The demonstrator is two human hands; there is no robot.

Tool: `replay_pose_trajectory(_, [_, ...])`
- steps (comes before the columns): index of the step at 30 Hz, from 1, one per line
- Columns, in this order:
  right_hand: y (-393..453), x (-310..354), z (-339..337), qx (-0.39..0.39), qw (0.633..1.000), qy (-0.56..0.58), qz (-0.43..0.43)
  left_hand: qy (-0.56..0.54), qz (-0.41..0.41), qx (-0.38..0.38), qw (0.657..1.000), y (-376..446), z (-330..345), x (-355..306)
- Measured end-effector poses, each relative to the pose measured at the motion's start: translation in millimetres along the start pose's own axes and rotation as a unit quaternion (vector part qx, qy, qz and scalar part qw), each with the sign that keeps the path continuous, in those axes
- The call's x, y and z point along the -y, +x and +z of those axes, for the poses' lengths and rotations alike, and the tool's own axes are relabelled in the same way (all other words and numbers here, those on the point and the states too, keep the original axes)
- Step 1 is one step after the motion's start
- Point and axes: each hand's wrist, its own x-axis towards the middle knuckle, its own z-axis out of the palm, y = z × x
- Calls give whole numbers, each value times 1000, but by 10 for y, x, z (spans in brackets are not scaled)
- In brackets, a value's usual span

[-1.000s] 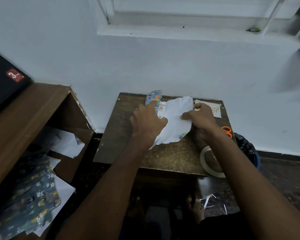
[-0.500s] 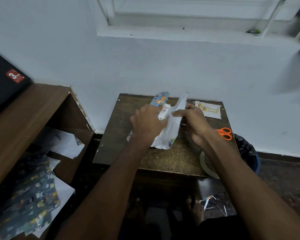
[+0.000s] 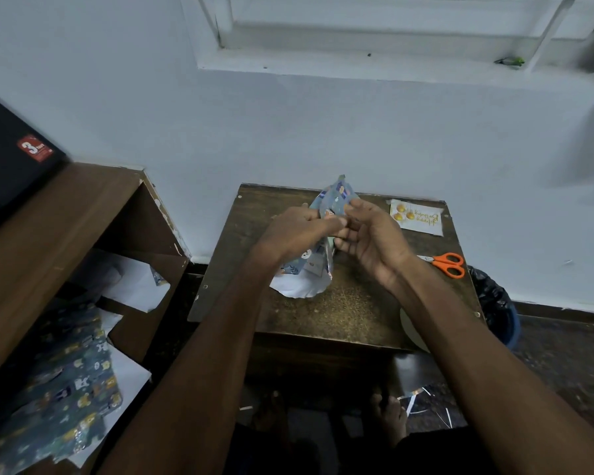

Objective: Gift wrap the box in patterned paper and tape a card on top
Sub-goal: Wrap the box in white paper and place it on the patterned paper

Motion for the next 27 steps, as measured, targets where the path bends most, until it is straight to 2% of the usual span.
replay_pose_trajectory(4, [-71,-27,-2,11,999,-33,-31,-68,-29,16,997,62,-72,108])
replay_pose_trajectory(6, [-123,-54,26,20,995,-73,-60,-81,-33,-13,996,60,-76,111])
replay_pose_trajectory(10, [-239,-190,93,-52,966,-210,-140,-74,-27,-60,995,45,-45,130])
replay_pose_trajectory(15, [-351,-388,104,-59,967,-213,-128,-81,-31,-76,993,67,-28,121])
replay_pose_trajectory(21, [-375,-513,68,-62,942,-286,-163,-81,-38,-81,993,63,-50,125])
replay_pose_trajectory(27, [-375,-422,38,4,947,-291,-136,-110,-60,-57,991,104,-111,193])
